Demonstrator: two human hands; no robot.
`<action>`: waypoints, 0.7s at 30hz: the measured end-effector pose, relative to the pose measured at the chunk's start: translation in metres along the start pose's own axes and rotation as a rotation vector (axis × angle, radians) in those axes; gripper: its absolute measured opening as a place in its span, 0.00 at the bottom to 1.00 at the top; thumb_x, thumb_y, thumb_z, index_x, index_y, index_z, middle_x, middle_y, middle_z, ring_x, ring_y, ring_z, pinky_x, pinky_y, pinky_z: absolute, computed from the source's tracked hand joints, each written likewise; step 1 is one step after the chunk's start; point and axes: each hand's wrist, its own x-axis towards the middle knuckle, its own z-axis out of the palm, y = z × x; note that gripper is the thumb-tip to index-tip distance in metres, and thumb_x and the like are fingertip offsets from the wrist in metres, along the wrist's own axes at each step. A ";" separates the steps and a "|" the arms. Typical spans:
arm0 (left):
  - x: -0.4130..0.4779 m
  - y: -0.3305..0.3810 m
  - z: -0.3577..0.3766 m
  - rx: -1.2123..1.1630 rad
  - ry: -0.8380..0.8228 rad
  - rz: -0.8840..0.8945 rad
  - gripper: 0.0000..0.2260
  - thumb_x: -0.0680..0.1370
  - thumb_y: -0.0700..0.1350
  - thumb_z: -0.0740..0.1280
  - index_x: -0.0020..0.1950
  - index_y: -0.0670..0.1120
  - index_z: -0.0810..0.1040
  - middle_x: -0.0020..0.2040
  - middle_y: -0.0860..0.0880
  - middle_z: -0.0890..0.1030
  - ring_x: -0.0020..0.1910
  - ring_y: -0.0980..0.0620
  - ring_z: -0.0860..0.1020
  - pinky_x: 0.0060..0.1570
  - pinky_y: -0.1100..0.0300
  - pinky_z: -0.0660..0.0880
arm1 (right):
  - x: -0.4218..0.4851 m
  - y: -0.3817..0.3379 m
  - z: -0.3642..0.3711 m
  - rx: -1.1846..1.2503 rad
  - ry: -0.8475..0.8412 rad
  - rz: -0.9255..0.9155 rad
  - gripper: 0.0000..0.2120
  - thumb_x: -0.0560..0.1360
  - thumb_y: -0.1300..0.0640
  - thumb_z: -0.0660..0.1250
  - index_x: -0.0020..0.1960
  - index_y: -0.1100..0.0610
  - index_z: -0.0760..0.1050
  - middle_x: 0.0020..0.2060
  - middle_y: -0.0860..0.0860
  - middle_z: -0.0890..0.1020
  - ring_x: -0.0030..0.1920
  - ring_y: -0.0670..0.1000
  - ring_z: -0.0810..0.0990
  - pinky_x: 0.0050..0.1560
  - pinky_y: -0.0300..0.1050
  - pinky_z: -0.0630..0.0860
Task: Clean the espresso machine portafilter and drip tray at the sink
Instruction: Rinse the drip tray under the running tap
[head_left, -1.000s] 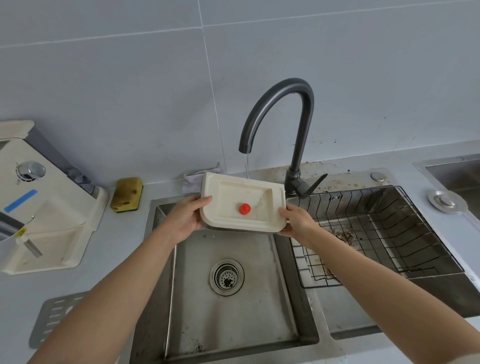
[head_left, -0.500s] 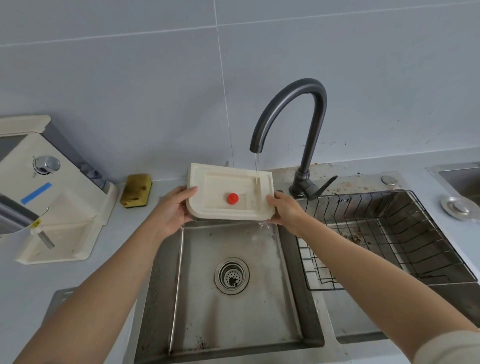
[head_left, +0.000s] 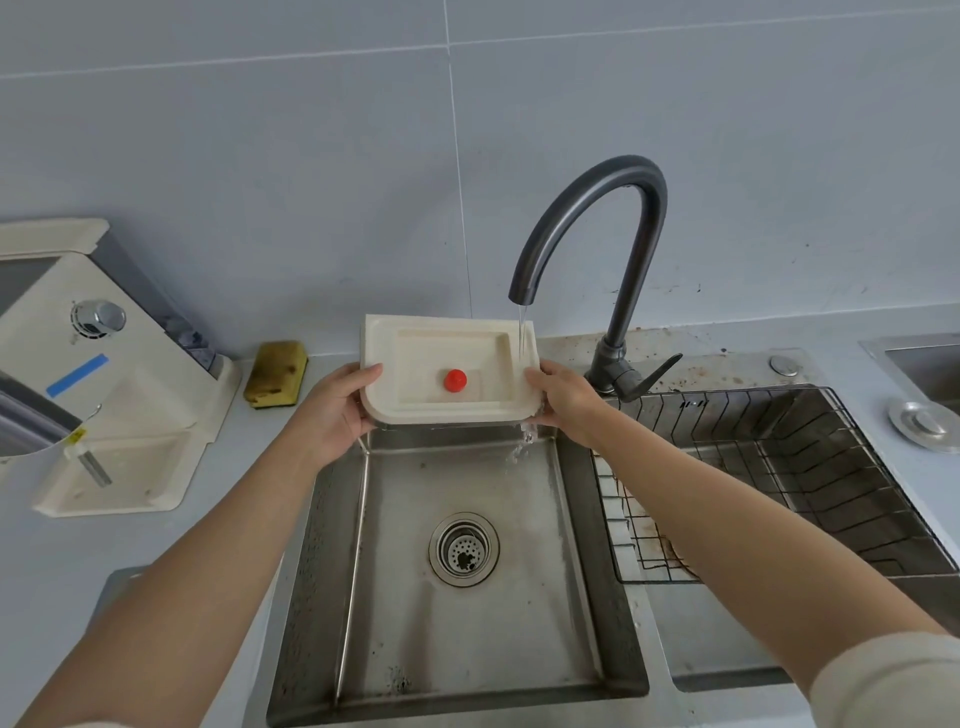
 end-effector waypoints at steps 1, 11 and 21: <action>-0.001 -0.001 0.000 0.005 -0.008 0.004 0.07 0.78 0.39 0.60 0.54 0.43 0.74 0.53 0.46 0.79 0.51 0.48 0.78 0.36 0.60 0.81 | 0.000 -0.001 0.000 0.002 -0.003 -0.006 0.17 0.81 0.59 0.53 0.68 0.57 0.66 0.54 0.53 0.76 0.54 0.55 0.76 0.57 0.53 0.76; 0.002 -0.023 0.013 -0.086 -0.042 -0.027 0.12 0.76 0.36 0.62 0.59 0.43 0.72 0.56 0.45 0.78 0.54 0.47 0.77 0.37 0.58 0.81 | -0.009 -0.001 -0.022 0.058 0.018 -0.068 0.18 0.80 0.60 0.55 0.69 0.56 0.66 0.53 0.52 0.78 0.53 0.54 0.77 0.53 0.49 0.76; 0.002 -0.055 0.037 -0.152 -0.094 -0.079 0.15 0.69 0.37 0.65 0.56 0.43 0.74 0.51 0.44 0.79 0.49 0.47 0.78 0.36 0.59 0.81 | -0.029 0.011 -0.052 -0.028 0.100 -0.024 0.15 0.79 0.62 0.56 0.66 0.57 0.69 0.57 0.58 0.78 0.53 0.56 0.77 0.52 0.50 0.77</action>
